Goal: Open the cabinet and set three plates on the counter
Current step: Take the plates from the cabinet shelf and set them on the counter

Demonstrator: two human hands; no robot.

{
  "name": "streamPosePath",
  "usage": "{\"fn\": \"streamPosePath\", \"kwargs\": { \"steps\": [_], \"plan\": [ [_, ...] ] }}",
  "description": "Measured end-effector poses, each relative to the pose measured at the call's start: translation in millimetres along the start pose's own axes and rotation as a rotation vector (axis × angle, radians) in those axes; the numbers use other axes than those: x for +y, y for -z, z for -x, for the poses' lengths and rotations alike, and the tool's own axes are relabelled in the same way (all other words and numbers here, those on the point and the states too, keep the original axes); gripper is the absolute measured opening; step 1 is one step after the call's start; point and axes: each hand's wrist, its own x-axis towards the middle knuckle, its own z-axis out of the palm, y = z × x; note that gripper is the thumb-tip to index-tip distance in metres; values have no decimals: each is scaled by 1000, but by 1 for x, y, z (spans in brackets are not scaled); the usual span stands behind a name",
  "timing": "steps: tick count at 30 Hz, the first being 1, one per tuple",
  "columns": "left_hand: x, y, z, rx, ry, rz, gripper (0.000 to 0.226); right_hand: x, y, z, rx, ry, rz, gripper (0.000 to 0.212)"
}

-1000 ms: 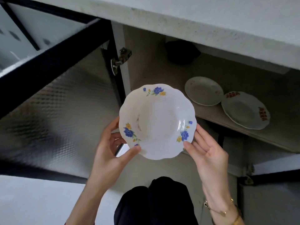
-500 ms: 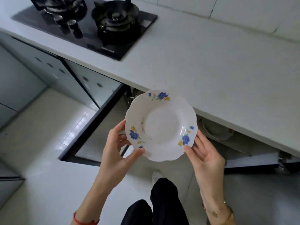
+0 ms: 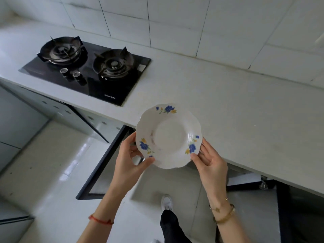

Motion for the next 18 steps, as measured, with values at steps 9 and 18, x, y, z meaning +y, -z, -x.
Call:
{"fn": "streamPosePath", "kwargs": {
  "steps": [9, 18],
  "plan": [
    [3, -22, -59, 11, -19, -98, 79, -10, -3, -60, -28, 17, 119, 60],
    [-16, -40, -144, -10, -1, -185, 84, 0, -25, -133, -22, 26, 187, 57]
  ]
}}
